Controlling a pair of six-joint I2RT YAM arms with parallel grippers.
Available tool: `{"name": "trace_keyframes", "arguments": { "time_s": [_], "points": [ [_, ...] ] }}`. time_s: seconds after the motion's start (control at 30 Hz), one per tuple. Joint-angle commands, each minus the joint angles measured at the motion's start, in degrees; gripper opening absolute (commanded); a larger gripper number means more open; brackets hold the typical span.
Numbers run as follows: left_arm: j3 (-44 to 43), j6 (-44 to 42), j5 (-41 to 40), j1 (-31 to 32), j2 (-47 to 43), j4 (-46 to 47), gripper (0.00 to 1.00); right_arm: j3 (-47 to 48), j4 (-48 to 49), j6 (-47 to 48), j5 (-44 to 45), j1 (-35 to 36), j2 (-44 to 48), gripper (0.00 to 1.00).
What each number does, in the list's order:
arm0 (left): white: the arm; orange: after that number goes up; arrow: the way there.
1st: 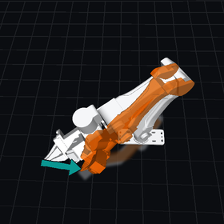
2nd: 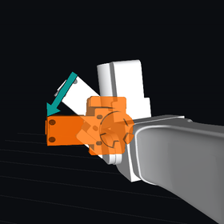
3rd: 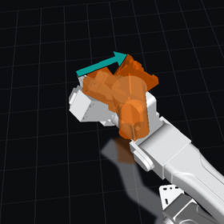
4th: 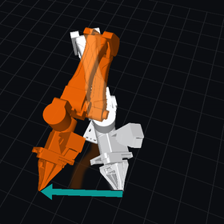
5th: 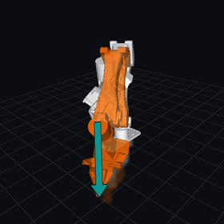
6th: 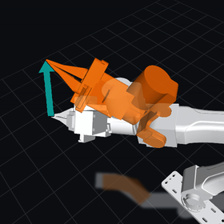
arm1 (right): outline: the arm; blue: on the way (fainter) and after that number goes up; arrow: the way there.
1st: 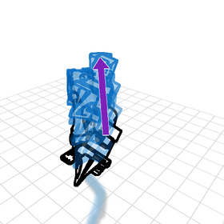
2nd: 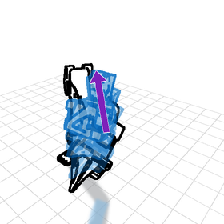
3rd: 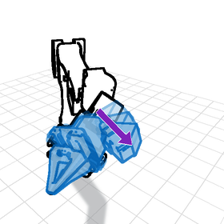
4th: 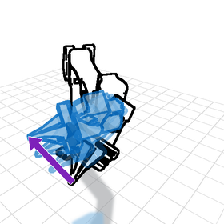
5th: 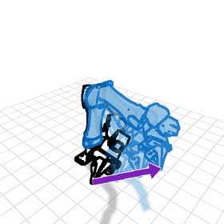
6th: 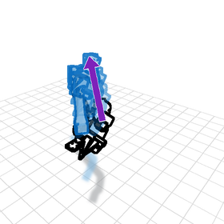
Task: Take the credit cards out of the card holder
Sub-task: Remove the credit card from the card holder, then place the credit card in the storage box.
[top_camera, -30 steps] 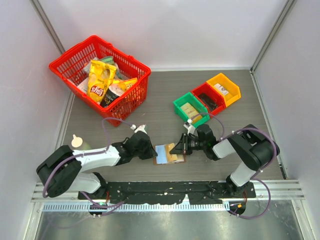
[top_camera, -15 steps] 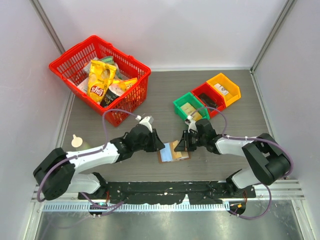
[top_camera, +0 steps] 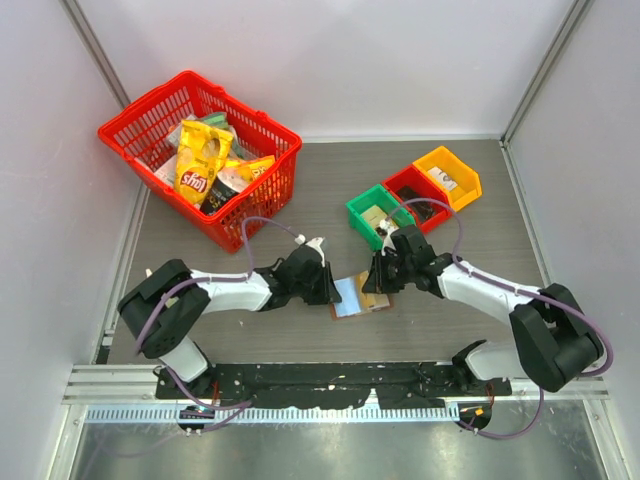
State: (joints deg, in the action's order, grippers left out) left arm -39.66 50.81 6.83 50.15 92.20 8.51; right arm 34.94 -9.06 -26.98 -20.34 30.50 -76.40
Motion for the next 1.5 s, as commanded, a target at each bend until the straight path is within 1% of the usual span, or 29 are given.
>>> {"name": "trace_keyframes", "arguments": {
  "time_s": [0.0, 0.03, 0.1, 0.17, 0.2, 0.27, 0.3, 0.37, 0.43, 0.5, 0.57, 0.6, 0.7, 0.73, 0.77, 0.93, 1.1, 1.13, 1.27, 1.3, 1.37, 1.4, 1.47],
  "points": [
    [0.9, 0.3, -6.3, -0.1, 1.7, -5.6, 0.13, 4.3, -8.4, 3.1, 5.8, -0.3, 2.7, 0.07],
    [1.5, 0.4, -6.4, -0.2, 1.1, -5.8, 0.12, 4.7, -9.4, 3.9, 7.6, -0.3, 3.4, 0.07],
    [2.5, 0.6, -9.5, -0.7, -0.3, -6.3, 0.11, 5.6, -11.2, 4.7, 10.0, -0.2, 5.2, 0.07],
    [3.2, 0.2, -10.5, -1.3, -2.5, -7.4, 0.10, 6.9, -12.9, 6.1, 10.3, -0.2, 6.5, 0.07],
    [3.4, -0.4, -11.0, -1.5, -3.9, -7.8, 0.10, 8.0, -13.8, 7.4, 9.7, -0.3, 6.8, 0.07],
    [2.8, -2.4, -11.6, -1.9, -6.7, -8.3, 0.15, 9.6, -14.5, 9.5, 5.9, -0.2, 7.5, 0.07],
    [2.4, -3.6, -11.7, -2.1, -8.3, -10.2, 0.19, 10.1, -14.6, 10.1, 2.4, -0.3, 7.9, 0.08],
    [1.3, -7.2, -11.7, -2.2, -12.1, -10.7, 0.30, 11.0, -14.5, 12.0, -2.0, -0.3, 8.9, 0.07],
    [-0.6, -11.1, -10.8, -2.5, -15.7, -11.7, 0.43, 11.9, -14.4, 13.4, -5.5, -0.3, 9.9, 0.07],
    [-3.1, -15.1, -9.1, -3.0, -18.8, -13.6, 0.58, 13.1, -15.1, 15.1, -9.1, -0.3, 10.5, 0.06],
    [-5.9, -20.1, -7.1, -3.6, -21.4, -15.7, 0.68, 14.2, -15.8, 17.0, -12.3, -0.2, 11.2, 0.06],
    [-7.2, -22.6, -3.6, -3.7, -22.5, -16.6, 0.73, 15.1, -16.7, 18.3, -14.4, -0.2, 11.3, 0.06],
    [-11.0, -29.1, 4.2, -4.1, -25.0, -19.2, 0.78, 17.3, -19.2, 21.6, -17.2, 0.3, 11.3, 0.06],
    [-12.4, -31.1, 6.9, -4.2, -25.3, -20.1, 0.90, 18.4, -20.6, 23.3, -18.0, 0.8, 11.3, 0.07],
    [-13.6, -33.1, 10.1, -4.3, -25.4, -21.2, 0.99, 18.9, -21.3, 24.9, -18.3, 1.0, 11.0, 0.06],
    [-19.8, -41.7, 19.4, -4.8, -25.1, -29.8, 1.00, 21.6, -23.2, 29.3, -22.2, 2.7, 11.8, 0.07],
    [-22.7, -46.5, 26.7, -5.6, -24.1, -32.1, 0.99, 24.1, -25.6, 35.2, -25.1, 5.2, 12.2, 0.06],
    [-23.2, -47.3, 28.3, -5.7, -23.7, -32.2, 0.96, 24.6, -26.0, 35.9, -25.2, 5.6, 12.1, 0.06],
    [-25.0, -49.4, 34.1, -5.7, -22.7, -32.9, 0.88, 27.0, -28.8, 39.6, -25.3, 7.5, 10.8, 0.07],
    [-25.5, -50.0, 35.7, -5.6, -22.2, -33.1, 0.84, 27.8, -29.7, 40.6, -25.5, 8.3, 10.5, 0.07],
    [-26.7, -50.5, 37.8, -5.6, -21.1, -34.5, 0.73, 28.9, -30.6, 41.7, -25.1, 8.9, 9.4, 0.07],
    [-27.4, -50.5, 38.9, -5.7, -20.7, -35.2, 0.70, 29.1, -30.8, 42.1, -25.1, 9.0, 8.8, 0.07],
    [-28.1, -53.0, 40.5, -5.6, -19.6, -36.9, 0.60, 29.9, -31.3, 42.8, -24.9, 9.6, 8.1, 0.07]
  ]
}}
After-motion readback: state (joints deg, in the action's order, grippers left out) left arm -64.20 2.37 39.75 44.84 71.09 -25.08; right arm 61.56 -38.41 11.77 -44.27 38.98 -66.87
